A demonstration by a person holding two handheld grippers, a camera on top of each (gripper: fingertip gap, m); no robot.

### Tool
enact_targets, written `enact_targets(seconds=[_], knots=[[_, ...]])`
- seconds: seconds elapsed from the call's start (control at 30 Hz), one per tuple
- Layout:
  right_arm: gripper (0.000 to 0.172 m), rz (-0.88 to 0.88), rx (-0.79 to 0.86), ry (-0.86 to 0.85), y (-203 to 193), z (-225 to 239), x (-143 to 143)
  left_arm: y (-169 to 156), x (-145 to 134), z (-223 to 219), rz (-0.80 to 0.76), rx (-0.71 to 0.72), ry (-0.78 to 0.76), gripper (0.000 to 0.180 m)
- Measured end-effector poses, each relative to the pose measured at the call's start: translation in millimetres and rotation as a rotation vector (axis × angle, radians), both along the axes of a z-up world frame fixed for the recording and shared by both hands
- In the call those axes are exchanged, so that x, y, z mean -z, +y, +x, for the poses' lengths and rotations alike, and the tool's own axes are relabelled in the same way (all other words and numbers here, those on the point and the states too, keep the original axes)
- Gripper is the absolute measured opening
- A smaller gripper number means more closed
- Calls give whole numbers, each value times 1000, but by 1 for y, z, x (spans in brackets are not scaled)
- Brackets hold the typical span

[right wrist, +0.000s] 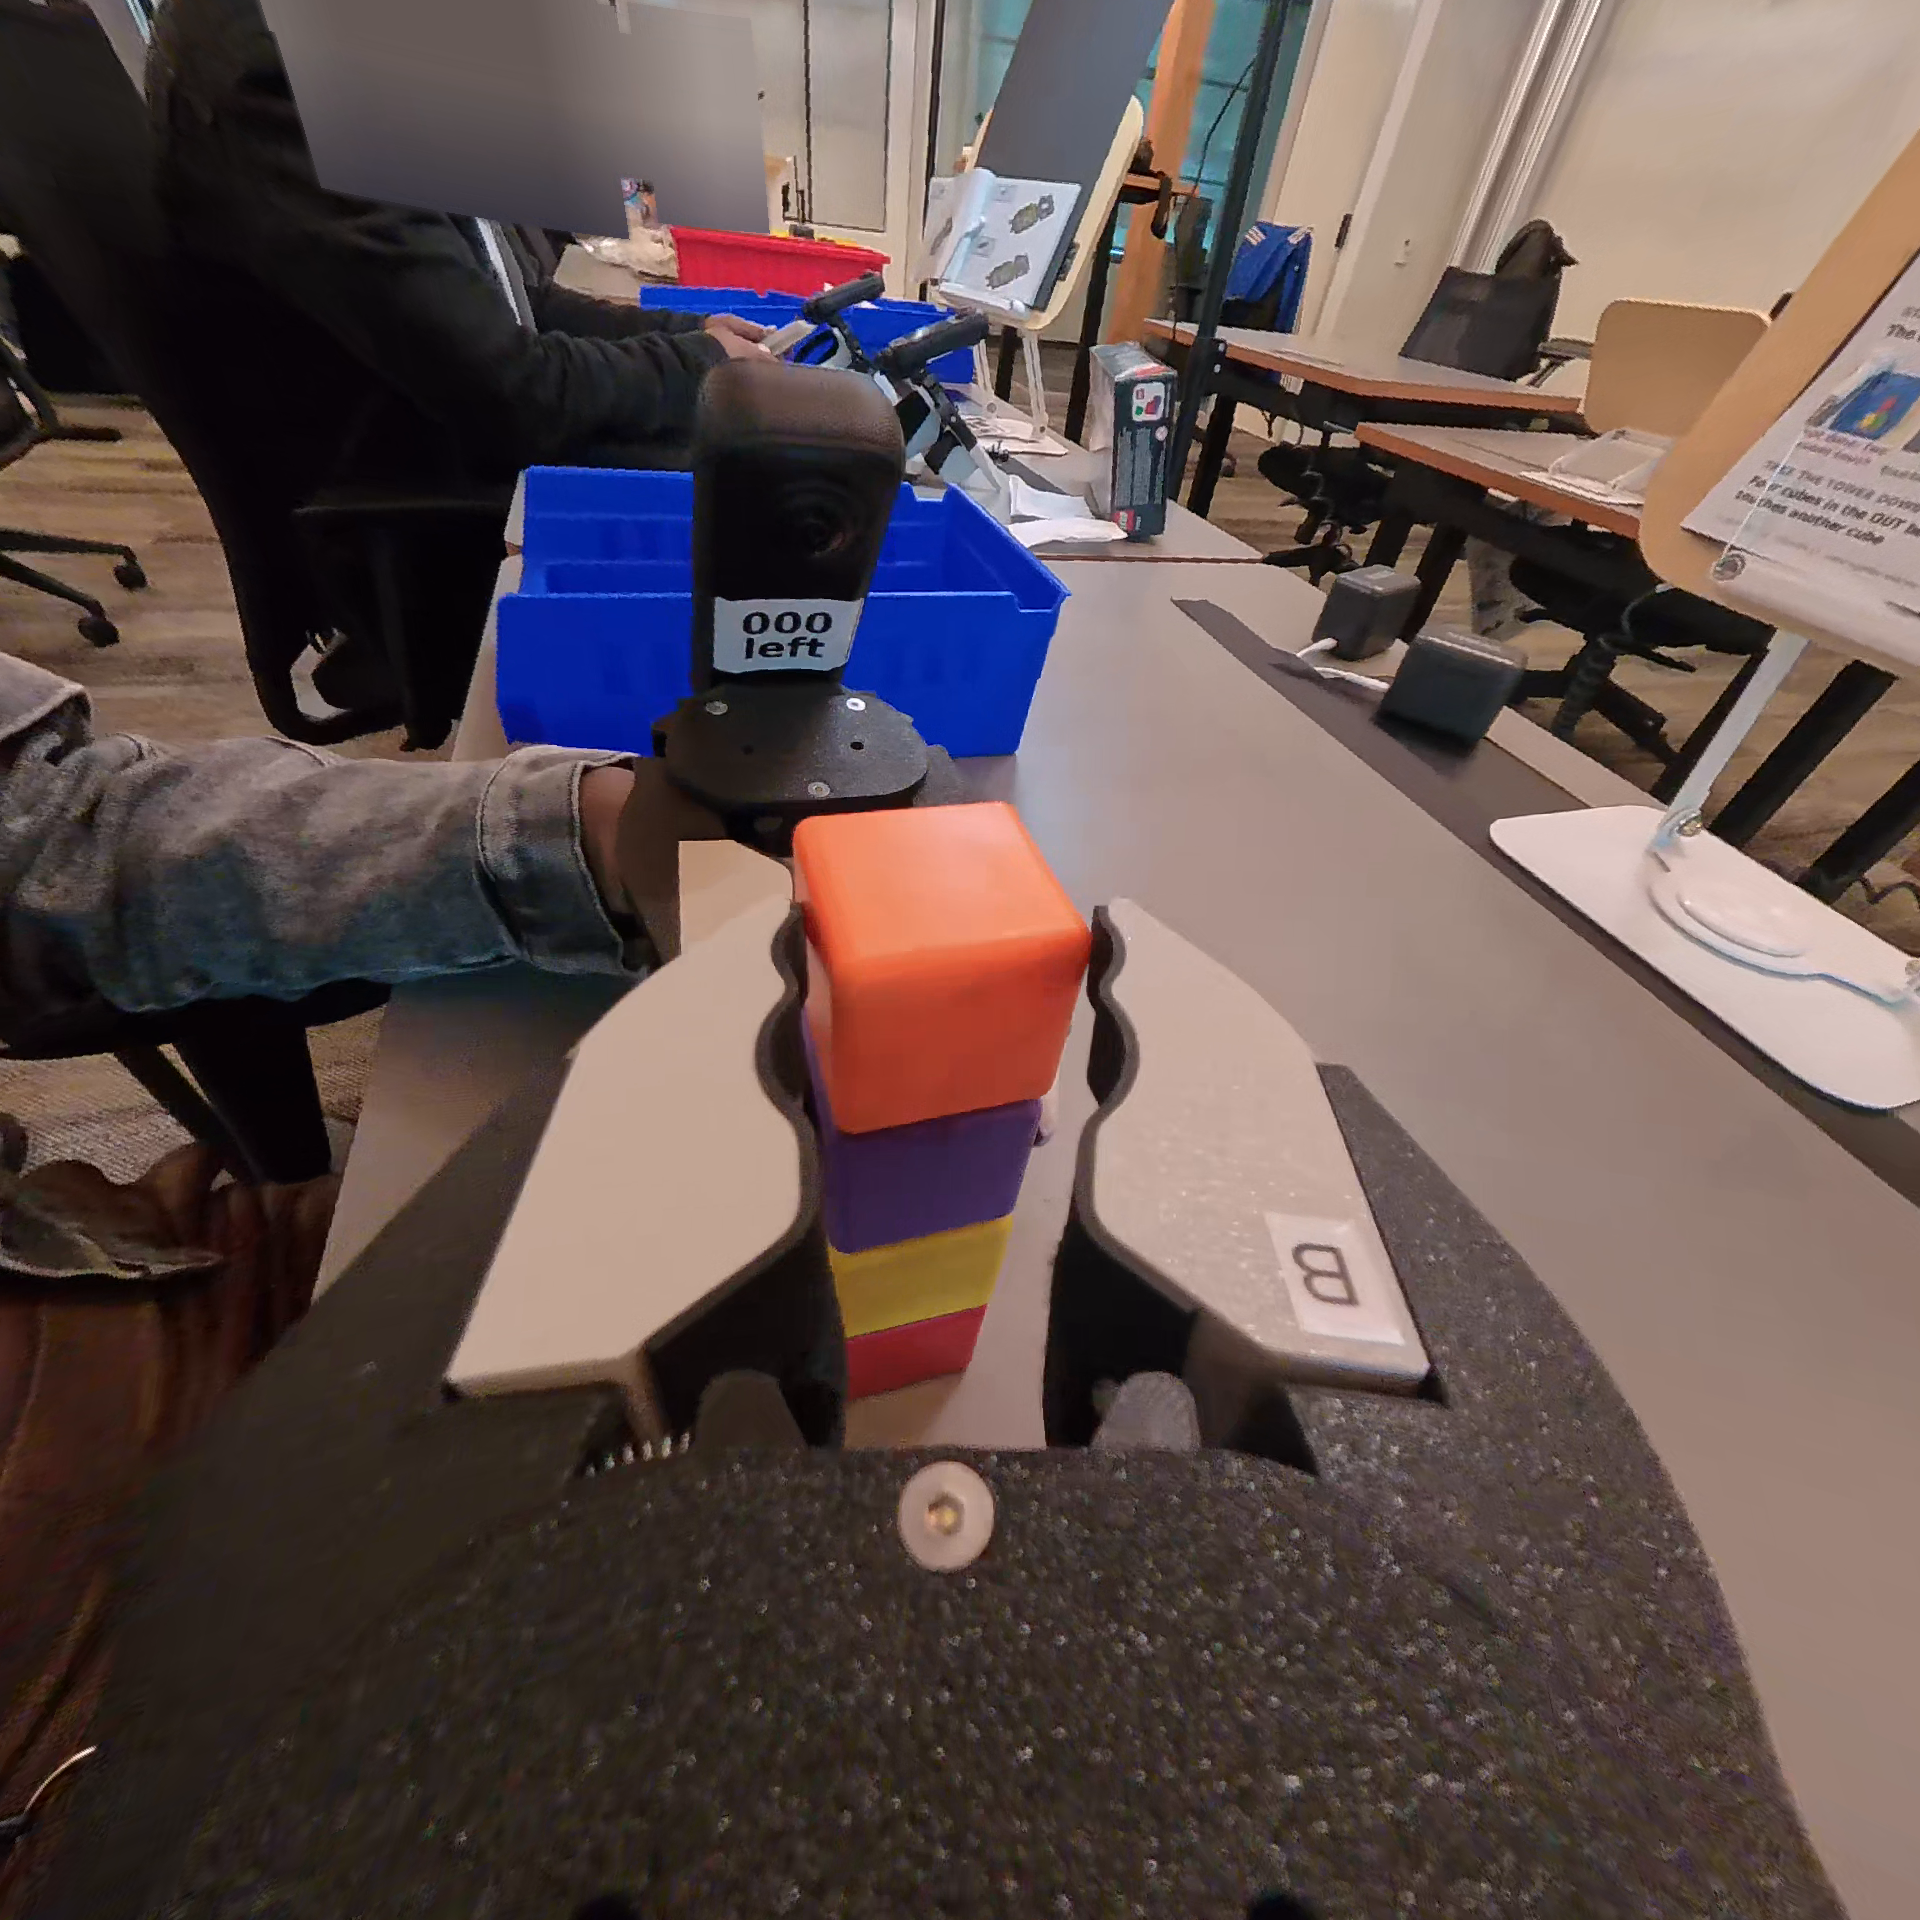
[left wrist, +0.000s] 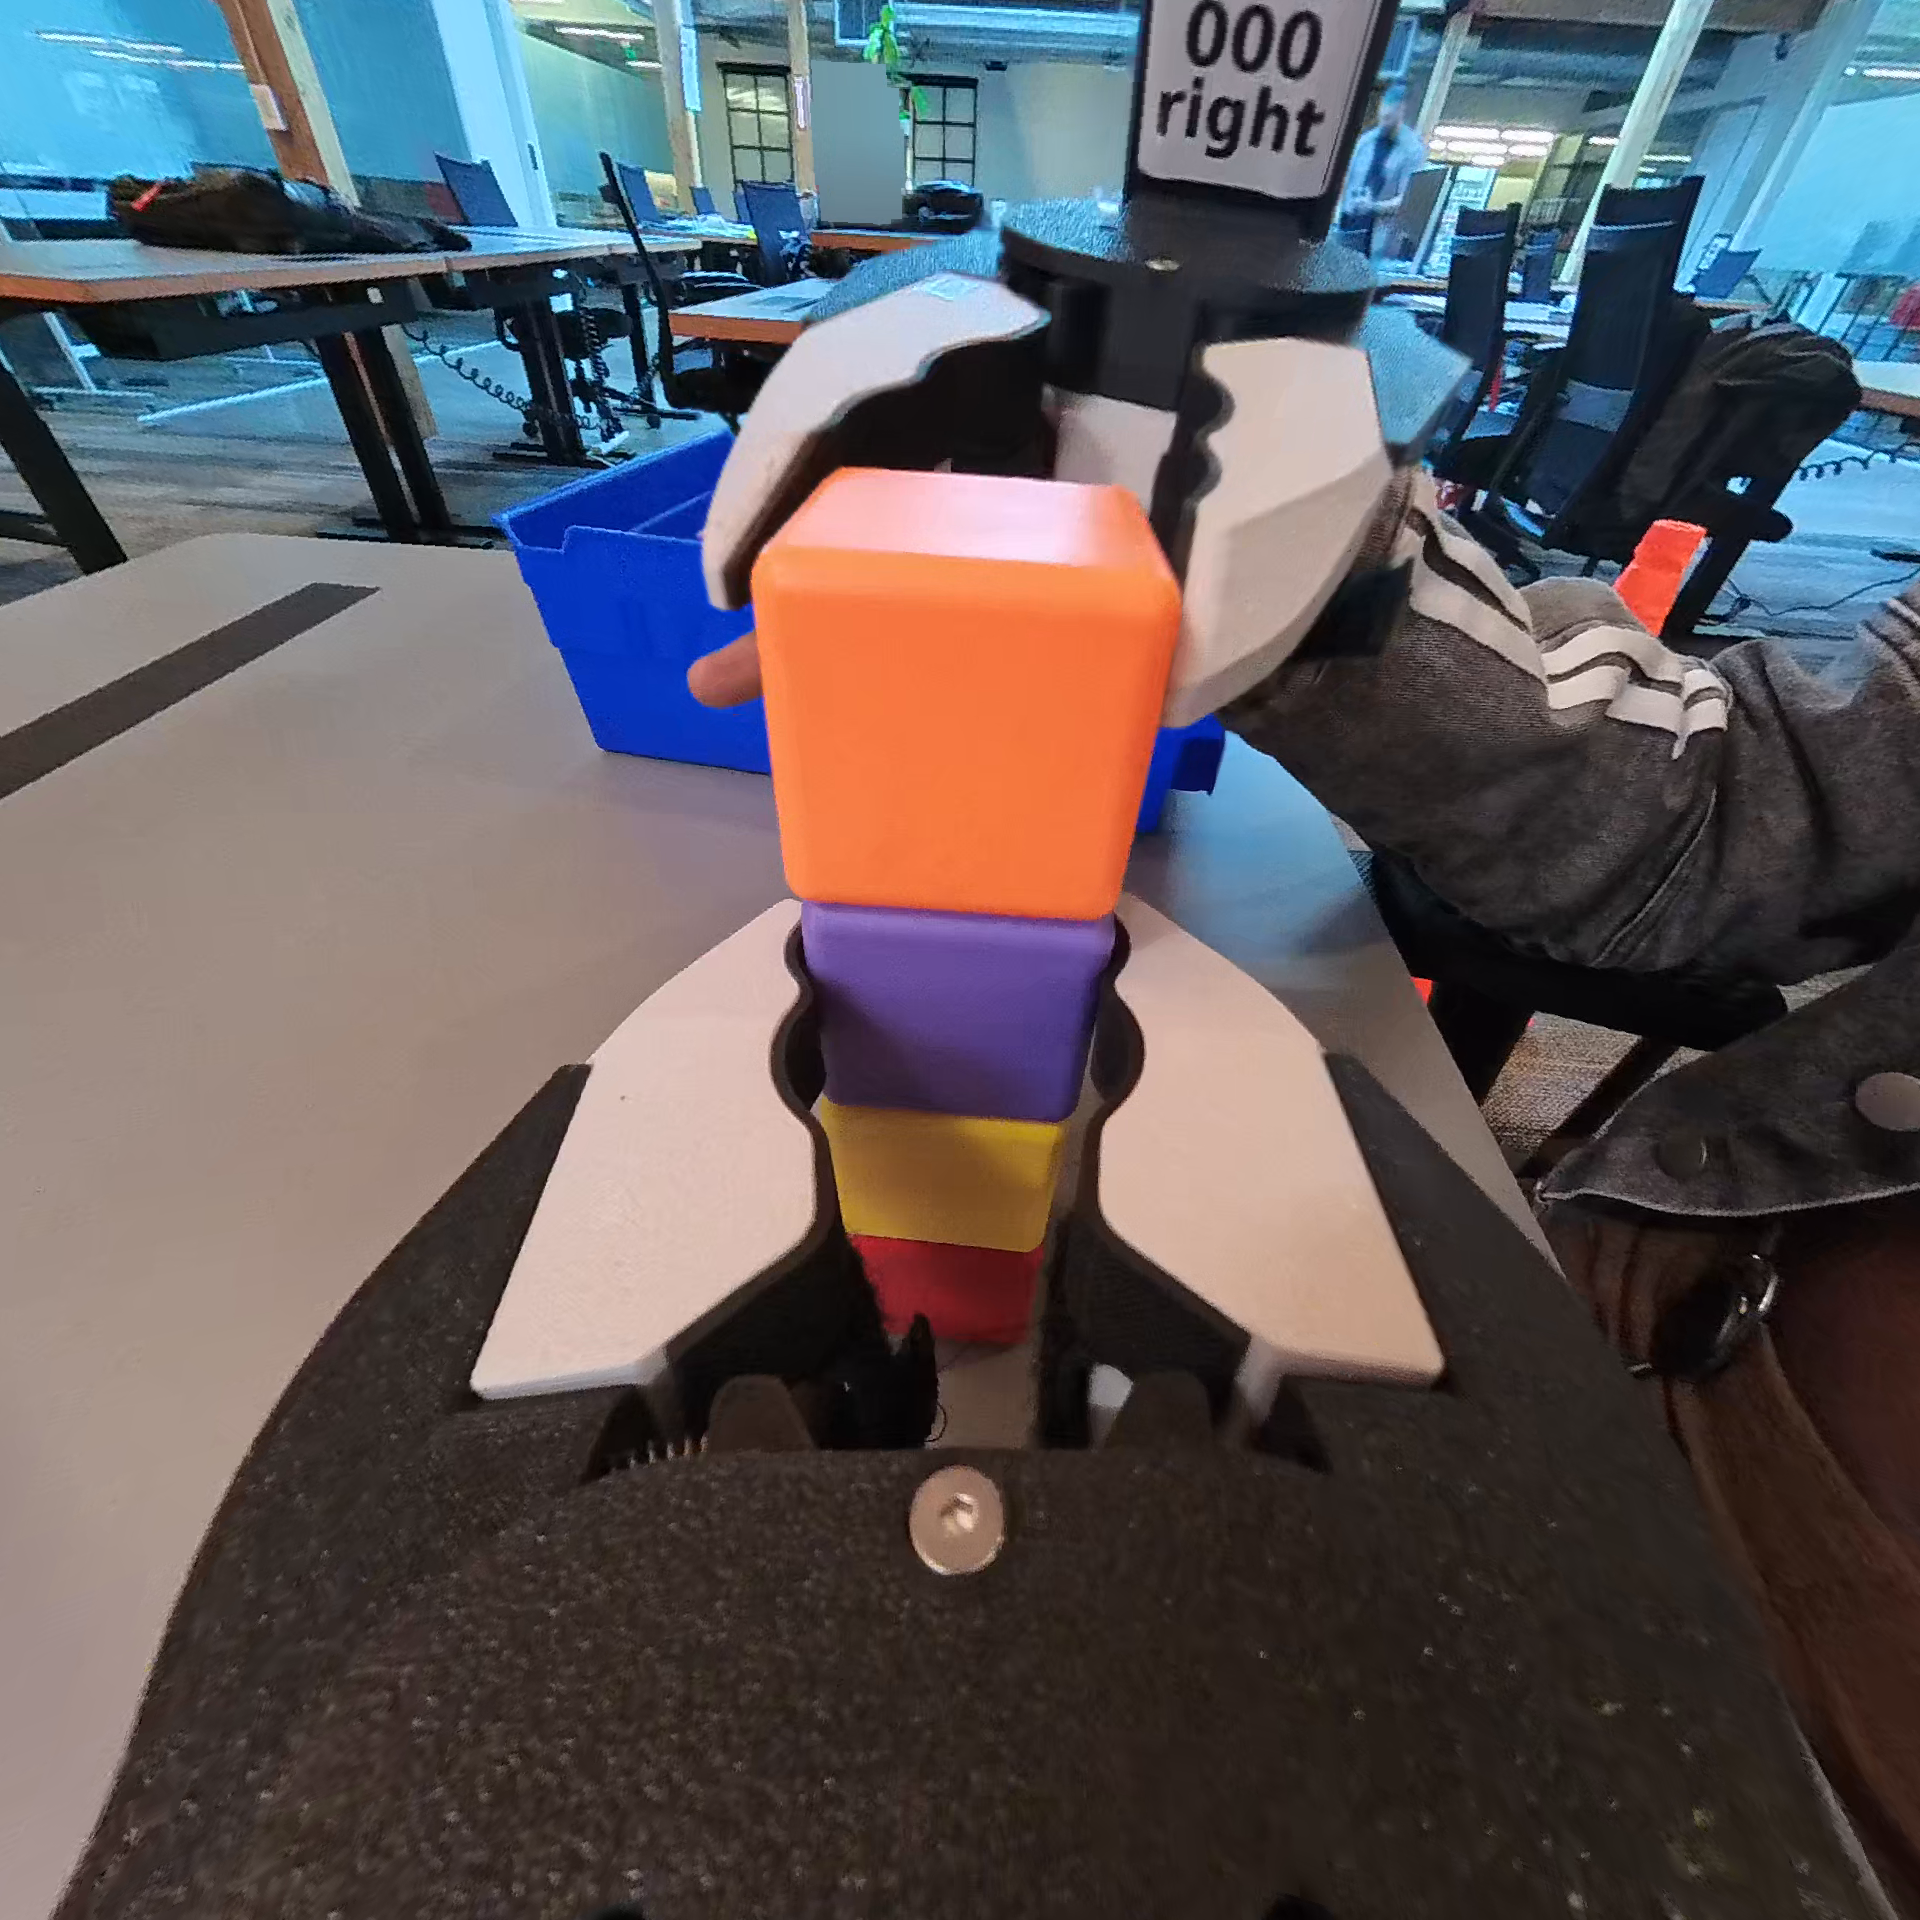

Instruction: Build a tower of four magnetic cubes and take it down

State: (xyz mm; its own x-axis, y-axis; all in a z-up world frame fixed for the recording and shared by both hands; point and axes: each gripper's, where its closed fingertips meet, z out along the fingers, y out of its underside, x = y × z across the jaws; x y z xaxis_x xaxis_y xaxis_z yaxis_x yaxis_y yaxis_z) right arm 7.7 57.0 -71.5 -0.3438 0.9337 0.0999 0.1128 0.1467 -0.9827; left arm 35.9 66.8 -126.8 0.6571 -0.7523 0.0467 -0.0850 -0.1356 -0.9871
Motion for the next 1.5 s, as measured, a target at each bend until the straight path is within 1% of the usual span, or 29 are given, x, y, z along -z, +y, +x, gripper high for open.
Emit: enact_targets(seconds=[0.13,0.33,0.43,0.53,0.63,0.73,0.8,0.87,0.93,1.13,1.2,1.27,1.37,1.5], knots=[[50,23,15,-20,-4,5,0,-3,0,2,5,9,31,49],[49,93,77,9,-8,14,-7,-4,1,3,-21,11,32,49],[49,8,67,117,-13,27,-37,-4,2,2,-24,6,42,49],[49,17,138,160,-7,42,-64,-4,1,2,-22,5,38,49],[50,63,294,140,16,59,-86,-4,1,2,-21,4,32,49],[49,99,482,85,57,81,-101,-4,1,2,-21,-1,35,49],[50,105,611,16,93,98,-102,-4,1,2,-21,-2,32,49],[50,108,746,-102,132,117,-91,-4,1,2,-22,-2,29,49],[49,90,867,-248,168,136,-71,-4,1,2,-22,-2,30,49],[49,-13,1065,-692,239,168,14,-4,1,2,-22,-7,25,49],[50,-73,1067,-818,254,167,45,-3,1,2,-22,-13,21,49],[50,-139,1058,-920,264,164,69,-3,1,2,-23,-14,24,49],[50,-203,1055,-1016,275,159,91,-3,1,2,-22,-15,23,49],[50,-234,1080,-1166,285,166,113,-3,1,2,-20,-15,23,49]])
